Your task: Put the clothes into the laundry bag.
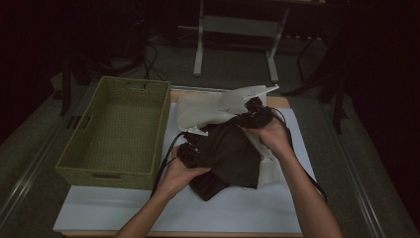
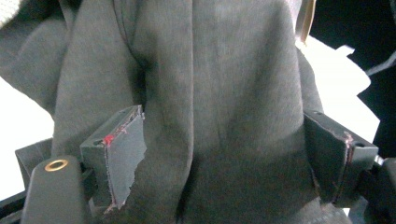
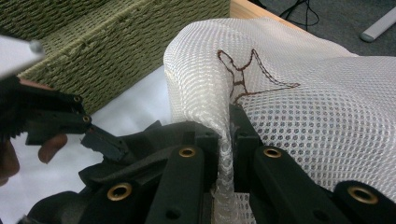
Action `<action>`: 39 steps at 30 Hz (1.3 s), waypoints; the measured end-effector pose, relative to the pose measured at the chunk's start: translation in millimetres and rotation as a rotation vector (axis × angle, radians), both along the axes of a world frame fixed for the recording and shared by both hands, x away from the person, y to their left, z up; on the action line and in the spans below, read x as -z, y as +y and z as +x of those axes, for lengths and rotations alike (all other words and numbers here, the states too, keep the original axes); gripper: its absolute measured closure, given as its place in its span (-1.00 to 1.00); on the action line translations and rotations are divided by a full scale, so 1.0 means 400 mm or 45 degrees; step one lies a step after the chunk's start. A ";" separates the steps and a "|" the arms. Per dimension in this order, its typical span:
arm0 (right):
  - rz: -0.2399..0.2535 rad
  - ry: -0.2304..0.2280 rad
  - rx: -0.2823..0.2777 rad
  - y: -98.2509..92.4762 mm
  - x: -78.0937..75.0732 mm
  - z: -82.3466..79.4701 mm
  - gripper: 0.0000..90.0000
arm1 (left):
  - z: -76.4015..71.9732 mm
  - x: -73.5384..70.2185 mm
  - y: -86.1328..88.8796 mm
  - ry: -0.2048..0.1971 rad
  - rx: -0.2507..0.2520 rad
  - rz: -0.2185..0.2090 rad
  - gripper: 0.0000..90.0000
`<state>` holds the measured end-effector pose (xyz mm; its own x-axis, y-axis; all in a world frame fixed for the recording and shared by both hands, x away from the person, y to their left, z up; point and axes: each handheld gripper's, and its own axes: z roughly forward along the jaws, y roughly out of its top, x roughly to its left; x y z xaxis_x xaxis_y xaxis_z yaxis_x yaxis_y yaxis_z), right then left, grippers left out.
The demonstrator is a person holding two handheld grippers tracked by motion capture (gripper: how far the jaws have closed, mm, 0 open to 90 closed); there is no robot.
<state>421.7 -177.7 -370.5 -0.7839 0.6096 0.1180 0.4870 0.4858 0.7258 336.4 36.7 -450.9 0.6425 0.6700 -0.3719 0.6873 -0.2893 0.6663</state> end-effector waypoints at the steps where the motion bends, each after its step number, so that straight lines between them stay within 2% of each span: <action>1: 0.000 0.001 -0.002 0.001 0.001 -0.001 0.90 | -0.002 0.007 -0.001 0.004 0.002 0.002 -0.57; 5: 0.004 0.002 -0.002 0.002 0.001 -0.001 0.90 | -0.008 0.040 -0.012 0.026 0.017 0.024 -0.61; 8: 0.010 0.007 -0.001 0.003 0.002 0.000 0.90 | -0.012 0.065 -0.025 0.050 0.034 0.011 -0.64; 11: 0.012 0.007 -0.003 0.004 0.003 0.000 0.90 | -0.015 0.082 -0.045 0.056 0.050 0.025 -0.66; 14: 0.015 0.006 -0.004 0.005 0.003 -0.001 0.90 | -0.014 0.101 -0.067 0.044 0.048 0.083 -0.70; 15: 0.015 0.006 -0.004 0.005 0.003 -0.001 0.90 | -0.014 0.101 -0.067 0.044 0.048 0.083 -0.75; 16: 0.015 0.006 -0.004 0.005 0.003 -0.002 0.90 | -0.008 0.117 -0.077 0.045 0.038 0.125 -0.75; 18: 0.014 0.004 -0.005 0.004 0.003 -0.002 0.90 | -0.002 0.129 -0.082 0.047 0.030 0.139 -0.93; 24: 0.023 0.010 -0.008 0.007 0.005 -0.001 0.90 | 0.012 0.165 -0.110 0.062 0.016 0.162 -0.96; 26: 0.032 0.013 -0.011 0.009 0.005 -0.002 0.90 | 0.013 0.174 -0.121 0.035 -0.004 0.217 -0.94; 27: 0.032 0.013 -0.011 0.009 0.005 -0.002 0.90 | 0.013 0.174 -0.121 0.035 -0.004 0.217 -0.86; 28: 0.032 0.012 -0.012 0.009 0.005 -0.002 0.90 | 0.007 0.175 -0.128 -0.014 -0.037 0.255 -0.86; 29: 0.034 0.015 -0.012 0.010 0.005 -0.002 0.90 | 0.005 0.174 -0.130 -0.030 -0.038 0.267 -0.55; 33: 0.032 0.015 -0.013 0.009 0.005 -0.002 0.90 | -0.001 0.164 -0.127 -0.053 -0.031 0.269 0.24; 34: 0.031 0.016 -0.014 0.008 0.005 -0.003 0.90 | -0.002 0.156 -0.121 -0.059 -0.030 0.260 0.24; 35: 0.029 0.016 -0.015 0.008 0.006 -0.002 0.90 | -0.002 0.149 -0.116 -0.062 -0.025 0.246 0.47; 36: 0.028 0.017 -0.016 0.008 0.007 -0.002 0.90 | -0.003 0.142 -0.111 -0.070 -0.017 0.231 0.58; 39: 0.026 0.022 -0.018 0.010 0.010 -0.002 0.90 | 0.001 0.119 -0.104 -0.111 0.003 0.189 0.69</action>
